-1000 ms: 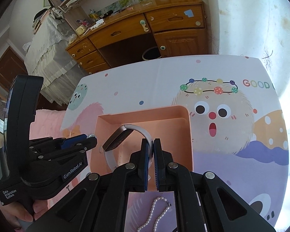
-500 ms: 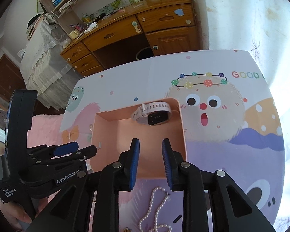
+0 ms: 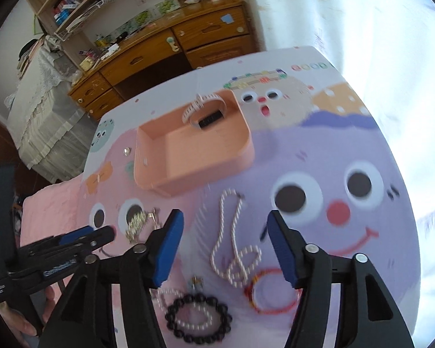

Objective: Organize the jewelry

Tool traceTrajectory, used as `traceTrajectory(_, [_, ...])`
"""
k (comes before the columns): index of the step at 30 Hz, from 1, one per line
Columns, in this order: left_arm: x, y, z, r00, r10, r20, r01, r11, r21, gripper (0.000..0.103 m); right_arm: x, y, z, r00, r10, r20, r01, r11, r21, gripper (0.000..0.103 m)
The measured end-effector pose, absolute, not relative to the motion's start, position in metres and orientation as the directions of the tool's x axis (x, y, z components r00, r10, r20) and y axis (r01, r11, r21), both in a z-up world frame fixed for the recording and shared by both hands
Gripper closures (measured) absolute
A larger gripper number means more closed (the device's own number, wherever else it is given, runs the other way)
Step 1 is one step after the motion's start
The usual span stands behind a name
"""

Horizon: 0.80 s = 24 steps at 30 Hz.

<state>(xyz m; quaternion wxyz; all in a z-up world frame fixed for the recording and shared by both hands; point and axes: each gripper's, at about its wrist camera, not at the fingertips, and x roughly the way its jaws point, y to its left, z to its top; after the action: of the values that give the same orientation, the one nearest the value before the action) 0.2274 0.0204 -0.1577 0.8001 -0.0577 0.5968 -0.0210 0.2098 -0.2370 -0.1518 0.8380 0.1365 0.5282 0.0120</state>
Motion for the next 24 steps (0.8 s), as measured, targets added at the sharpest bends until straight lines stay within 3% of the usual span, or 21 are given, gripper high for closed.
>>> traceTrajectory(4, [0.177, 0.035, -0.168, 0.277, -0.079, -0.958, 0.010, 0.997, -0.080, 0.057, 0.148, -0.242, -0.163, 0.424, 0.144, -0.894, 0.183, 0.953, 0.241, 0.038])
traceTrajectory(7, [0.147, 0.042, -0.174, 0.259, -0.130, -0.957, 0.050, 0.991, -0.121, 0.056, 0.112, -0.245, -0.168, 0.426, 0.120, -0.897, 0.213, 0.950, 0.229, 0.037])
traceTrajectory(9, [0.130, 0.042, -0.178, 0.253, -0.164, -0.954, 0.083, 0.985, -0.148, 0.048, 0.091, -0.246, -0.172, 0.432, 0.106, -0.896, 0.225, 0.949, 0.221, 0.037])
traceTrajectory(13, [0.105, 0.033, -0.185, 0.245, -0.222, -0.944, 0.151, 0.970, -0.189, 0.044, 0.057, -0.243, -0.182, 0.434, 0.077, -0.897, 0.218, 0.958, 0.188, 0.025])
traceTrajectory(16, [0.097, 0.019, -0.190, 0.232, -0.266, -0.936, 0.172, 0.958, -0.229, 0.040, 0.045, -0.237, -0.191, 0.416, 0.038, -0.909, 0.186, 0.974, 0.126, 0.016])
traceTrajectory(24, [0.103, -0.010, -0.211, 0.164, -0.319, -0.934, 0.068, 0.948, -0.311, 0.040, 0.052, -0.221, -0.209, 0.416, -0.063, -0.907, -0.034, 0.996, -0.084, 0.013])
